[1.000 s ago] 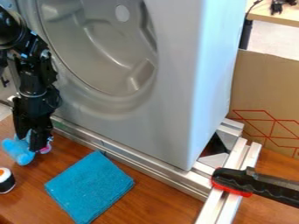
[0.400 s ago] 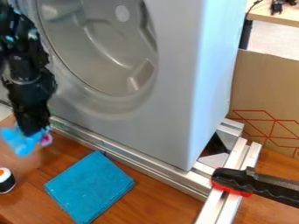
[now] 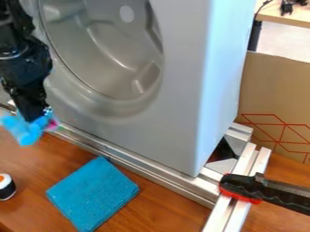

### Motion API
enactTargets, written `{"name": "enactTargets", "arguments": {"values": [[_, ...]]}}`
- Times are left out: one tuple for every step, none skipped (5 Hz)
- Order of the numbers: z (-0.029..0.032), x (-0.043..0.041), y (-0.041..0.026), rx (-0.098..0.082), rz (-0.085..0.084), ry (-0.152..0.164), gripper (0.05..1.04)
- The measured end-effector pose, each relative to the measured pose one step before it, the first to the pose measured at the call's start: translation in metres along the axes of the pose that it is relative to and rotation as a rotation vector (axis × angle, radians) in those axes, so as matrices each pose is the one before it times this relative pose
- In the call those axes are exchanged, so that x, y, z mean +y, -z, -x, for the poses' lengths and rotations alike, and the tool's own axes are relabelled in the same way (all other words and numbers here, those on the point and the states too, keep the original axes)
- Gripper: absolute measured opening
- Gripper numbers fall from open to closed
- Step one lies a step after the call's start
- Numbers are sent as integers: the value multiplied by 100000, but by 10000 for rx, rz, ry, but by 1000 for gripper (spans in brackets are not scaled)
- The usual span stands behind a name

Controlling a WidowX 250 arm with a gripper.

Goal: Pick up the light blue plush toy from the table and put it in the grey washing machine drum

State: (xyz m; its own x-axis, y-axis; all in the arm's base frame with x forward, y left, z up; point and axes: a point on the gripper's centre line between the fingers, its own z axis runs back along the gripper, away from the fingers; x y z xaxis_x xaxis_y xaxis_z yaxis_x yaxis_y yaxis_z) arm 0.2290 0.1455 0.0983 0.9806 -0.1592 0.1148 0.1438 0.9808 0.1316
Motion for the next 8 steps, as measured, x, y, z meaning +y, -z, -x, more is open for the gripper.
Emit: {"name": "enactTargets", "arguments": {"values": [[-1386, -1564, -947, -1228, 713, -206, 167], [-1751, 195, -817, -1276, 453, -550, 167], [-1638, 301, -72, -912, -297, -132, 167], [-1947, -962, 920, -473, -497, 275, 167], [-1217, -290, 311, -322, -179, 113, 167], [-1332, -172, 1025, -256, 194, -120, 167], [-2087, 585, 1, -622, -9, -101, 167], [-585, 461, 1662, 144, -21, 141, 167]]}}
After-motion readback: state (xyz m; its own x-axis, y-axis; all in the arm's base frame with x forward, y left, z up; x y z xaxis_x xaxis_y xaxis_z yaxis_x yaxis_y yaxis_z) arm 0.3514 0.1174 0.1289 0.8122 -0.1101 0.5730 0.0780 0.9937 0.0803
